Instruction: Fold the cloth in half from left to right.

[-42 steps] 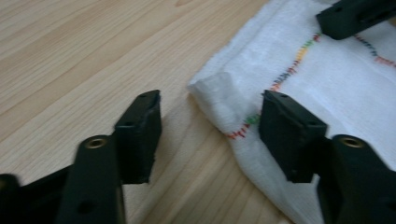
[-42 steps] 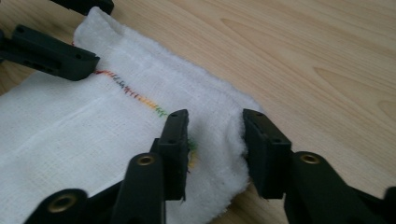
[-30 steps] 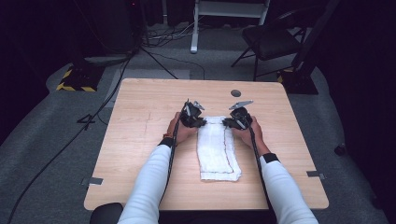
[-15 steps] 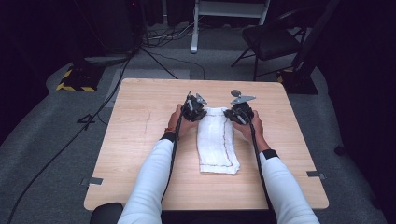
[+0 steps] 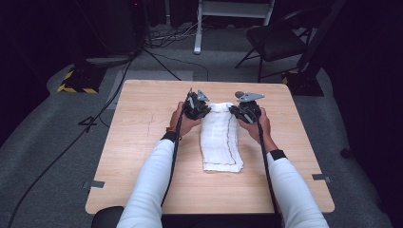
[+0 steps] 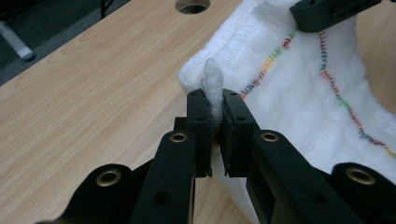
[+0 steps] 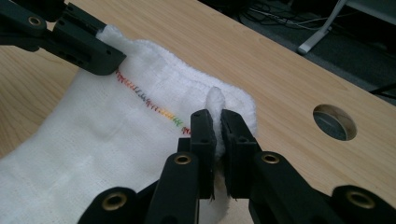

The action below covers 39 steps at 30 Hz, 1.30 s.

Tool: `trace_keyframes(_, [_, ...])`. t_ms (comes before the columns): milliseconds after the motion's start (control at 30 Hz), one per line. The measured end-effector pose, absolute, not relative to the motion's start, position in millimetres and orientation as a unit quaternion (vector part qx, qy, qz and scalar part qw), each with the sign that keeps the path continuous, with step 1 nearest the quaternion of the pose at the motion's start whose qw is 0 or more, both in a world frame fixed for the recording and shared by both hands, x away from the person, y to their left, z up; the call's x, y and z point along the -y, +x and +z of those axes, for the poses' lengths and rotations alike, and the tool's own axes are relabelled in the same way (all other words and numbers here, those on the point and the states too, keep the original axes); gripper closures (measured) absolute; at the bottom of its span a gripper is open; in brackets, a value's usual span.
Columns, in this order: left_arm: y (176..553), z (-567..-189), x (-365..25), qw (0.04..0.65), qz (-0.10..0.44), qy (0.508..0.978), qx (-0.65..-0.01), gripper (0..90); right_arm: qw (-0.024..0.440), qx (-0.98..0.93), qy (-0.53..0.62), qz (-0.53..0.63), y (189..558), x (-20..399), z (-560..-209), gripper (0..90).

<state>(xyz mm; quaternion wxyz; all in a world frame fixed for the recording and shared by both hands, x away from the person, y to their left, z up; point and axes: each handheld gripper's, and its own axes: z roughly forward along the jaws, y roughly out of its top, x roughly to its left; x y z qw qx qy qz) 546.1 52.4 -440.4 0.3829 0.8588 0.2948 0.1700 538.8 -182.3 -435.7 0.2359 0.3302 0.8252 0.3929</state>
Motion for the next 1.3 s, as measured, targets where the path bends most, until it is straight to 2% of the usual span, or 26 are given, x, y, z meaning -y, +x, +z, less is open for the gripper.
trace_keyframes(833, [498, -424, -69, 0.431, 0.145, 0.862, -0.223, 81.9, 0.207, -0.838, 0.265, 0.429, 491, 201, -421, 84.6])
trace_keyframes(1300, [467, -429, -72, 0.429, 0.131, 0.876, -0.178, 81.2, 0.181, -0.849, 0.232, 0.438, 461, 210, -427, 84.4])
